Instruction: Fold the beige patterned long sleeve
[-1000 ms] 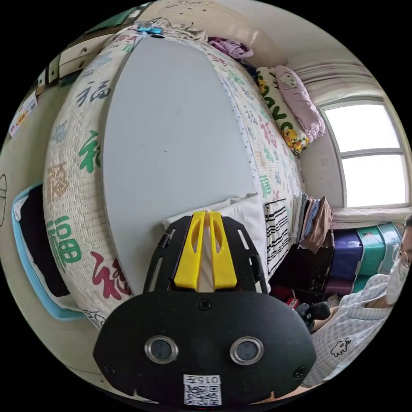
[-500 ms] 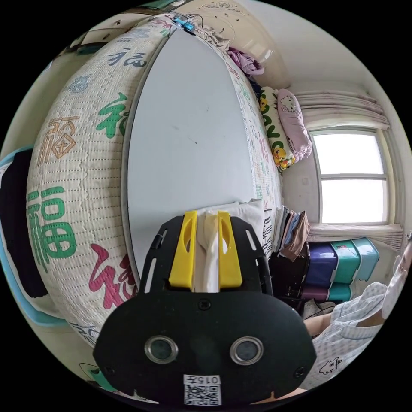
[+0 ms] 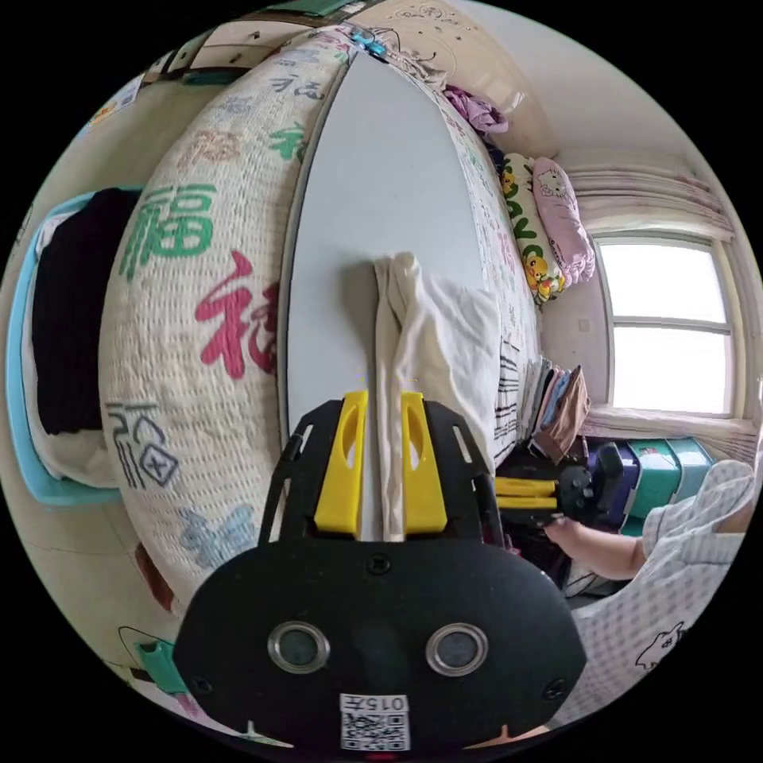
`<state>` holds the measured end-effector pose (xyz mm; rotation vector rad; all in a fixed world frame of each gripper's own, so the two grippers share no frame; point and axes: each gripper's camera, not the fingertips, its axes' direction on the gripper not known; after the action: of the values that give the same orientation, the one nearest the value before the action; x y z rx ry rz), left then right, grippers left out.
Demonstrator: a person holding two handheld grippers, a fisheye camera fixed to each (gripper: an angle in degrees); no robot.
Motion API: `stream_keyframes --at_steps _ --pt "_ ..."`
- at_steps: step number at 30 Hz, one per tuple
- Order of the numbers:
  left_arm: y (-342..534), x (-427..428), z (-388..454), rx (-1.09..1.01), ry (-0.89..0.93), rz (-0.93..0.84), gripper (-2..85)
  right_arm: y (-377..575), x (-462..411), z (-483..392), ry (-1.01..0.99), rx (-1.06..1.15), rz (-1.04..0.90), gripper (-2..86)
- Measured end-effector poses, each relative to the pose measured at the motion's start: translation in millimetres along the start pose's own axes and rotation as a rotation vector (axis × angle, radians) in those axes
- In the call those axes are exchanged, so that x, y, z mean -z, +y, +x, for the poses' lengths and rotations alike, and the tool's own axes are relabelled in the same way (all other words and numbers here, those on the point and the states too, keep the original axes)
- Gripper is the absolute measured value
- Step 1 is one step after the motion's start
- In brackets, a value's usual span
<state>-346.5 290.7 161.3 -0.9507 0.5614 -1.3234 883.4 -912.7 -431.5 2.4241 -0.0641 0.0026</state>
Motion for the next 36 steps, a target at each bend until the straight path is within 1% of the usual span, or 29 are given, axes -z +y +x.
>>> stream_keyframes --at_steps 3,5,7,9,12,14,16,19,21,23,25,28,30,31,33,36 --pt "40.7 -16.5 11.3 -0.011 0.020 -0.116 7.3 -14.9 -21.3 -5.7 -0.041 0.094 0.026 7.4" --pt "62.6 -27.9 15.6 0.001 0.000 -0.163 7.4 -32.6 -36.9 -25.1 -0.017 0.169 0.030 7.9" --pt "69.2 -29.1 9.6 0.054 0.001 -0.145 7.5 -49.9 -57.3 -44.9 0.025 0.227 0.024 8.4" --pt "65.8 -24.7 2.5 0.091 0.039 -0.093 7.5 -68.4 -89.9 -58.4 0.062 0.249 -0.012 8.3" --pt "40.3 -12.1 1.0 0.066 0.021 -0.013 7.6 -80.8 -114.8 -60.3 0.133 0.201 -0.041 3.5" --pt "10.8 -1.3 5.7 0.014 0.000 0.047 7.9 -83.9 -112.3 -59.8 0.096 0.184 -0.023 1.6" --pt "-13.2 3.1 9.3 -0.018 -0.008 0.076 8.5 -85.4 -104.2 -61.2 0.017 0.170 -0.002 0.6" --pt "-50.0 -0.6 11.2 -0.028 -0.001 0.078 8.3 -83.7 -90.6 -74.1 -0.046 0.204 0.037 0.2" --pt "-67.0 -6.4 10.8 -0.023 0.038 0.062 6.1 -83.3 -79.6 -94.1 -0.057 0.237 0.065 0.1" --pt "-82.2 -13.1 13.0 -0.022 0.009 0.014 1.9 -86.2 -77.2 -106.7 -0.053 0.240 0.068 0.0" --pt "-87.4 -15.2 17.8 -0.048 -0.031 -0.014 0.8 -92.1 -79.8 -114.9 -0.038 0.227 0.065 0.1" --pt "-84.4 -18.6 25.4 -0.091 -0.139 -0.035 0.3 -109.1 -93.8 -119.5 -0.054 0.197 0.023 0.3" --pt "-80.5 -22.9 26.2 -0.099 -0.170 -0.038 0.3 -126.7 -111.8 -119.8 -0.059 0.164 -0.072 0.7" --pt "-78.4 -24.4 26.5 -0.099 -0.182 -0.030 0.5 -130.4 -111.6 -119.9 -0.077 0.161 -0.077 0.9" --pt "-76.2 -26.5 27.7 -0.094 -0.196 -0.022 0.9 -144.8 -97.1 -121.6 -0.155 0.123 -0.080 2.3" --pt "-70.5 -29.4 30.7 -0.091 -0.200 -0.004 2.3 -151.8 -65.6 -141.7 -0.192 0.151 -0.064 6.6"
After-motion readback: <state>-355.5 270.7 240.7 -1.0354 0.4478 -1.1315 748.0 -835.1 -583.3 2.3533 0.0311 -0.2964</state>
